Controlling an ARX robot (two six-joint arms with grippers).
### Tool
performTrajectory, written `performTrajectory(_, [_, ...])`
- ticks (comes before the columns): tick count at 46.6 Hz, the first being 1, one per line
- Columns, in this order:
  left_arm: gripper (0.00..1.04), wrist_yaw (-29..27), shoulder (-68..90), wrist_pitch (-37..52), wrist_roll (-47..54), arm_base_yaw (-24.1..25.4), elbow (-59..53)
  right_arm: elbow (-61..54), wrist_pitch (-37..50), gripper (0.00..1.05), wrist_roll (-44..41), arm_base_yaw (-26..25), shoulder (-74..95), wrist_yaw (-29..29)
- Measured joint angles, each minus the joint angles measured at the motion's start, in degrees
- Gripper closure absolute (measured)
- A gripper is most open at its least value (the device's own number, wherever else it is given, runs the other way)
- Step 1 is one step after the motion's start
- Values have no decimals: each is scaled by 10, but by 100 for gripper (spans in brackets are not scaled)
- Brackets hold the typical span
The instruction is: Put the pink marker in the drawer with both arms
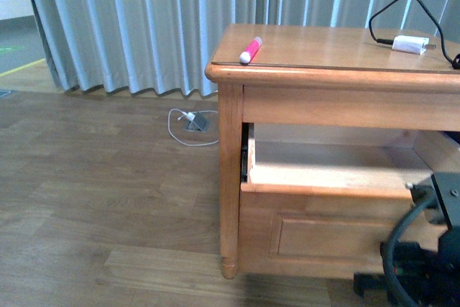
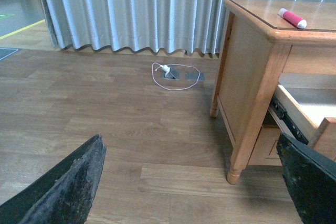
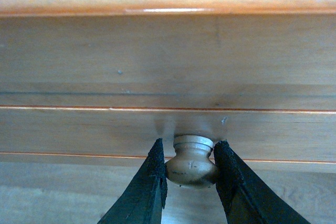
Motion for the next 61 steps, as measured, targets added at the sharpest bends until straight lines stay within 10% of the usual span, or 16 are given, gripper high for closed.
performTrajectory(15, [6, 0, 0, 0, 0, 0, 0, -72, -12, 42, 12, -8, -78, -31])
performTrajectory(26, [6, 0, 0, 0, 0, 0, 0, -82, -175, 7, 5, -37, -242, -95])
performTrajectory(61, [6, 0, 0, 0, 0, 0, 0, -74, -810, 8, -45, -119, -911, -232])
